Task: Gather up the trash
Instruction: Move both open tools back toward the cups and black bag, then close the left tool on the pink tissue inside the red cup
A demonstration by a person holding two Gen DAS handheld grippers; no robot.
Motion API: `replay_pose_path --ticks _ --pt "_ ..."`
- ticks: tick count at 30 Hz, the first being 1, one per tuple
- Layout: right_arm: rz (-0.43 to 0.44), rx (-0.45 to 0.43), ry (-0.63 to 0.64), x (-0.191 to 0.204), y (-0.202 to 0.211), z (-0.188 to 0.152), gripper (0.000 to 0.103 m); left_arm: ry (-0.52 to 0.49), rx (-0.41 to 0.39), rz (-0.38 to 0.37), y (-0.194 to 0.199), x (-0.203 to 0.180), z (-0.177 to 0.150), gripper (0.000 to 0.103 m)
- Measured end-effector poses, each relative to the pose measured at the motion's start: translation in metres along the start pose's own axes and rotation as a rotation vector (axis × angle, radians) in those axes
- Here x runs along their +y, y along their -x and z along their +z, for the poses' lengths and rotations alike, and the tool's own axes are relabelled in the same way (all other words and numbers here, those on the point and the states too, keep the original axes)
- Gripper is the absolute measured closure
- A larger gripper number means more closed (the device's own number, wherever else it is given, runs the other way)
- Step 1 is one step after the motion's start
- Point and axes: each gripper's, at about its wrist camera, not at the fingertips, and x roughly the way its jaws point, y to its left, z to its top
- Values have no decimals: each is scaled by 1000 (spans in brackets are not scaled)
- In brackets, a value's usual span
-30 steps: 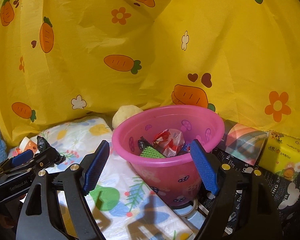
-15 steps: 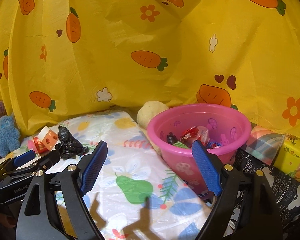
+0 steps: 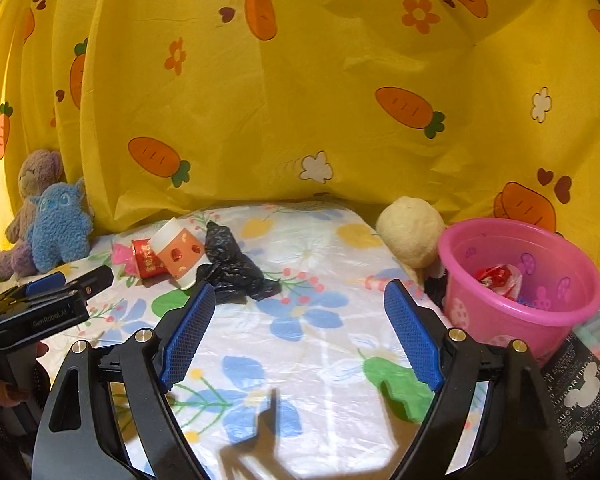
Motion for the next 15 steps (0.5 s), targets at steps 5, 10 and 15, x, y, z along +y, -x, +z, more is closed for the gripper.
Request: replay_pose_path --ticks 5,10,15 --pt "41 17 19 22 -17 2 19 38 10 27 -17 35 9 8" --pt "63 28 33 37 -30 4 19 53 53 12 -43 54 17 20" --pt "79 41 44 45 -42 7 19 59 100 -12 -73 63 25 30"
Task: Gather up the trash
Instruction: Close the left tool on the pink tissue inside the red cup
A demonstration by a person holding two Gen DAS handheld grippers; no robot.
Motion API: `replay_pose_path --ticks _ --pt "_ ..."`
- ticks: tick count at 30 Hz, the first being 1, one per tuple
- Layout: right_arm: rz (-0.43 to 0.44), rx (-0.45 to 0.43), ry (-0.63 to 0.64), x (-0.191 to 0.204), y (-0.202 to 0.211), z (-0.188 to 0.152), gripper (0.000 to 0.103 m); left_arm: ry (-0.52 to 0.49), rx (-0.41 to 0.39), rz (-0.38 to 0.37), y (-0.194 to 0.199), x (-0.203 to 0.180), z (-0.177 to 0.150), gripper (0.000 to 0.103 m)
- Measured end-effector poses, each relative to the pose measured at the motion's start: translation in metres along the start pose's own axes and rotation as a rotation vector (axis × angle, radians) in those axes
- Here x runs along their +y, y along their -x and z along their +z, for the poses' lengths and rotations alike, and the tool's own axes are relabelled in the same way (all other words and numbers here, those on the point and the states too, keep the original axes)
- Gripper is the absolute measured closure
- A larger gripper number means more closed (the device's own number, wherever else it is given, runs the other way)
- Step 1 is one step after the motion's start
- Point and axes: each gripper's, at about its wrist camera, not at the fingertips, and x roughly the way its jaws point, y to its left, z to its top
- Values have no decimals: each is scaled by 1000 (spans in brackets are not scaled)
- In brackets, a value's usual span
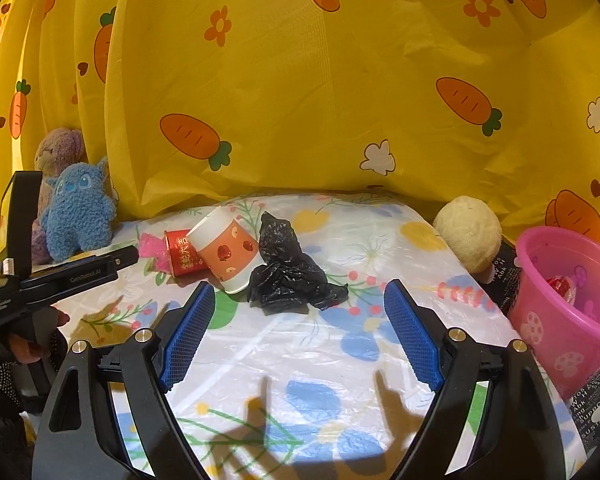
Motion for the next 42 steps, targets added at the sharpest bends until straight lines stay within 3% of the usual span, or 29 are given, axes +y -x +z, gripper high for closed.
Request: replay_pose_path --ticks 5,10,16,18,20,25,34,42 --pt "4 -3 20 6 -7 4 19 110 29 -44 -21 24 14 30" --pt "7 6 44 14 -17 8 19 79 28 -16 -39 27 24 32" --pt "0 12 70 19 -25 11 19 99 58 -92 -58 41 32 32" --pt "-1 16 71 19 -28 12 19 92 73 -120 -63 39 33 42" --pt "-5 19 75 20 -30 11 19 92 87 -149 -67 39 34 65" --pt "-11 22 74 20 -33 12 19 80 109 -192 -69 34 31 103" --pt "3 19 83 25 -30 12 19 66 16 -183 -23 25 35 103" --pt "43 49 118 45 -42 15 19 50 -156 -175 56 12 45 103"
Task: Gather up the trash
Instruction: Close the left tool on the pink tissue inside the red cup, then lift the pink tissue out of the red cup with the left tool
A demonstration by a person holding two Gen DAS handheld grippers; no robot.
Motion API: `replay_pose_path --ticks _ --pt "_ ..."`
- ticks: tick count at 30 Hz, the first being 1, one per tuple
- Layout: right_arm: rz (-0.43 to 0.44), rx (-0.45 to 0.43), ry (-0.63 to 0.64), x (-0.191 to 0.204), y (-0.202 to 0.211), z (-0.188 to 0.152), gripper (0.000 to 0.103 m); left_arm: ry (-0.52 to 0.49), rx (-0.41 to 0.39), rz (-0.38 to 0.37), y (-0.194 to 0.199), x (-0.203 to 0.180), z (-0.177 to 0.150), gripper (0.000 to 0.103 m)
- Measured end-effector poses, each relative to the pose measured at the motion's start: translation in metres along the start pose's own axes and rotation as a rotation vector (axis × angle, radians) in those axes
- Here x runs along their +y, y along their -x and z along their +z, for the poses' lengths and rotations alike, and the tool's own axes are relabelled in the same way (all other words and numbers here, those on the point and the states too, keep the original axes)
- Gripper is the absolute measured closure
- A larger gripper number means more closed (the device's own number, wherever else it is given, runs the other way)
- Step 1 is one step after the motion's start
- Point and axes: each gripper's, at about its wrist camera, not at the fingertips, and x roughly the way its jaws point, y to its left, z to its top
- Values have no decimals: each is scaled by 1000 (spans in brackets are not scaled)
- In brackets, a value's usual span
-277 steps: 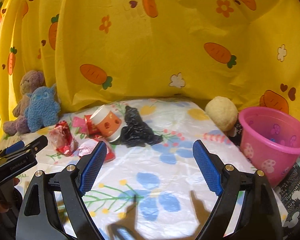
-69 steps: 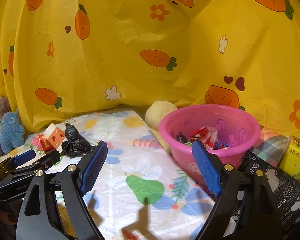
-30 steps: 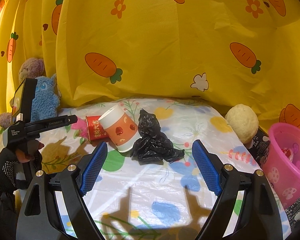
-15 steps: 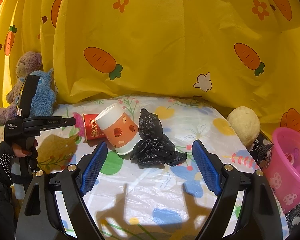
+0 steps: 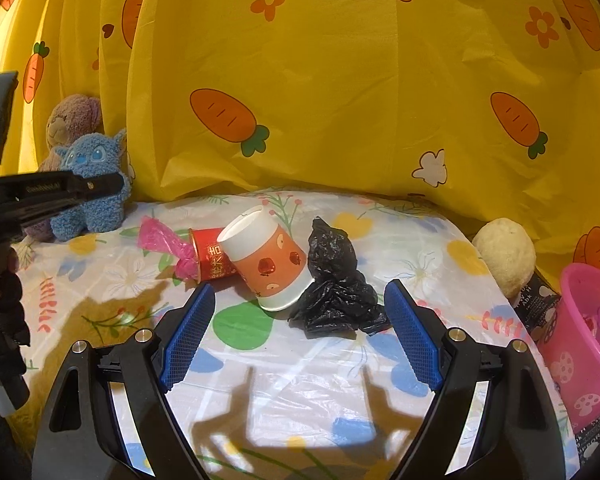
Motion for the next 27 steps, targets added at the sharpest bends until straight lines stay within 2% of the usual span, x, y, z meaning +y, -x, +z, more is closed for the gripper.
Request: replay_pose_path --ticks 2,4,6,7,8,10,13,15,18,20,21,23,27 --pt "-2 7 6 3 -4 2 19 -31 -27 24 8 -2 1 103" --pt "5 8 2 4 -5 3 19 -23 6 7 1 5 -1 103" --pt "6 4 1 6 -5 3 19 -3 39 26 -12 18 -3 83" --pt "7 4 3 6 -5 3 19 0 45 50 -18 23 -6 54" --pt "7 5 5 7 -7 3 19 10 40 61 -23 28 -8 36" --pt "7 13 6 7 -11 3 19 29 55 35 -35 35 -12 35" --pt "8 23 7 8 -15 4 19 30 114 26 -57 40 -15 35" --pt "6 20 13 8 -16 6 19 37 149 14 -71 43 -17 40" --pt "0 17 19 7 -18 8 19 63 191 -37 -84 48 -22 56" --pt "-1 20 17 6 -21 9 19 67 211 -66 -89 48 -25 74" --pt "-3 22 17 7 -22 9 19 70 215 -82 -90 47 -26 79" --pt "-2 24 17 7 -25 9 19 75 218 -105 -91 45 -27 100" --pt "5 28 25 10 -26 8 19 93 203 -109 -86 43 -25 103"
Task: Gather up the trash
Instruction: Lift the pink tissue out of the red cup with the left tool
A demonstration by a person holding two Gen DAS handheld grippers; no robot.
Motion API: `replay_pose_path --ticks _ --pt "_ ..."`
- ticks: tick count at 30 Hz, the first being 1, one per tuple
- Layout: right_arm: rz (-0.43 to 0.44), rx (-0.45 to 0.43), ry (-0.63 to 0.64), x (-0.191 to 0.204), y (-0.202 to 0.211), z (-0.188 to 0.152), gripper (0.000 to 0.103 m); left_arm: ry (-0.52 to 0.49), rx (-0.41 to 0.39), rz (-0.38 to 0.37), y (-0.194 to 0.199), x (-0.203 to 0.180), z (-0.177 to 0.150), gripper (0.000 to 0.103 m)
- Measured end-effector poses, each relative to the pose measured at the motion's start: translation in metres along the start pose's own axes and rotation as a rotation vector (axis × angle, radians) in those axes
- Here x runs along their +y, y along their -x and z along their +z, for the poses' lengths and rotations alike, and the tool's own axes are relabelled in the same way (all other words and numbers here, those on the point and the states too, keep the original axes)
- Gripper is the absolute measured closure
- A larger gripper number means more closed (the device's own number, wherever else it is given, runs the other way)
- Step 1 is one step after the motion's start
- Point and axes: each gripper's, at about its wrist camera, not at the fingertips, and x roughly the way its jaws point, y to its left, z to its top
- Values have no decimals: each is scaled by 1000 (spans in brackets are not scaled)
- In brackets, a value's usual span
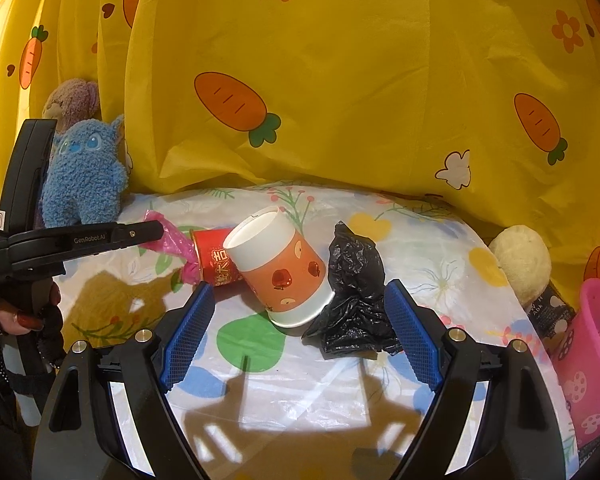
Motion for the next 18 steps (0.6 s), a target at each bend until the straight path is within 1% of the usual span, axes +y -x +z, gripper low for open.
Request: replay_pose_path --ticks 3,5,10,13,15,18 --pt "5 1 0 2 -1 0 19 17 -28 -11 14 -5 1 103" --pt "11 1 0 3 -1 0 19 10 -58 -11 27 -12 3 103" --pt "25 6 -3 7 -3 1 19 -12 -131 -53 66 -35 10 103" --pt "51 7 -4 11 -2 1 19 -31 -160 -87 86 -47 13 103" --pt "84 6 -12 14 2 1 19 -50 -181 -89 97 -55 12 103" --pt "117 -6 -20 17 8 0 19 -49 -210 -105 113 -60 9 103"
